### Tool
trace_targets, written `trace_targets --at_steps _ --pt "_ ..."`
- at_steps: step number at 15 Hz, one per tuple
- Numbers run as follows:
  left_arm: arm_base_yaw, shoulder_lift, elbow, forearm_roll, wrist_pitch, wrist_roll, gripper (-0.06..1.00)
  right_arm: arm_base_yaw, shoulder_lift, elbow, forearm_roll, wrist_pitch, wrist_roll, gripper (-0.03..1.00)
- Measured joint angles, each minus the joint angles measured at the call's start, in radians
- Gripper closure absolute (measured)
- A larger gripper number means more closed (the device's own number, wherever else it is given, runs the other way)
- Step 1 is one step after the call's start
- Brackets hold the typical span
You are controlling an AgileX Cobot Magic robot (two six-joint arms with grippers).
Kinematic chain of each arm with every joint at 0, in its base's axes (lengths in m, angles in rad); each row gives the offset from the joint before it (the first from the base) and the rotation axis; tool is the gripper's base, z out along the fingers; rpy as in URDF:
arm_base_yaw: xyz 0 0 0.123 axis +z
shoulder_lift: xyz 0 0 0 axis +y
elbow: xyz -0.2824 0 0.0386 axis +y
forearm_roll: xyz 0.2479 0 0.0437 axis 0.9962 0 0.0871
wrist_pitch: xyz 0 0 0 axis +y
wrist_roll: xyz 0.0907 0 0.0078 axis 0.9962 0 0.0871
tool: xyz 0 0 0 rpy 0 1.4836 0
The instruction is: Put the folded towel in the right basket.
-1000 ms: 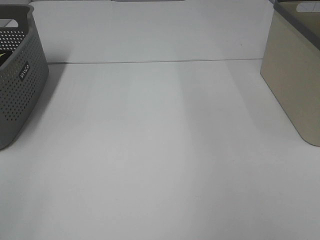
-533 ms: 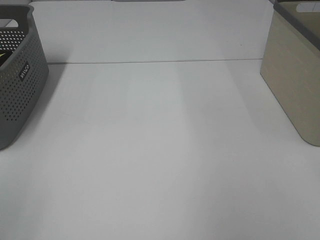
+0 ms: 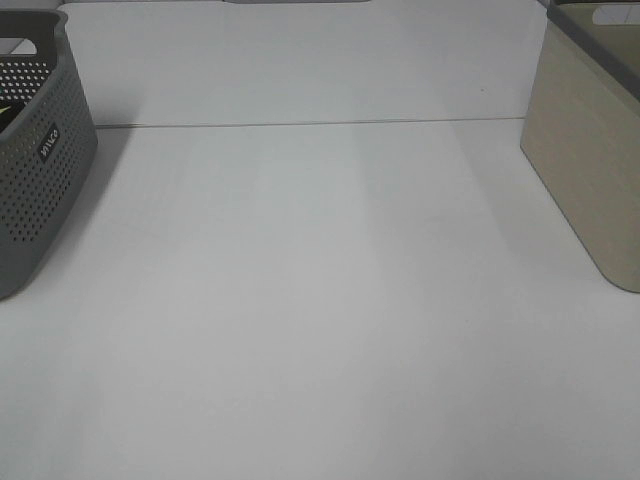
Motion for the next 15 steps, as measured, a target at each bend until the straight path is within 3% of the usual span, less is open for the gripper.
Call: trace_targets --at_steps 6,15 --pt "0.000 0.000 0.000 0.000 0.000 0.000 -0.03 0.000 -0.557 0.003 -0.005 -0.019 -0.003 0.28" --pt "0.000 0.000 0.000 0.000 0.000 -0.001 -0.03 0.000 -0.616 0.008 -0.025 -0.019 -0.003 0.28"
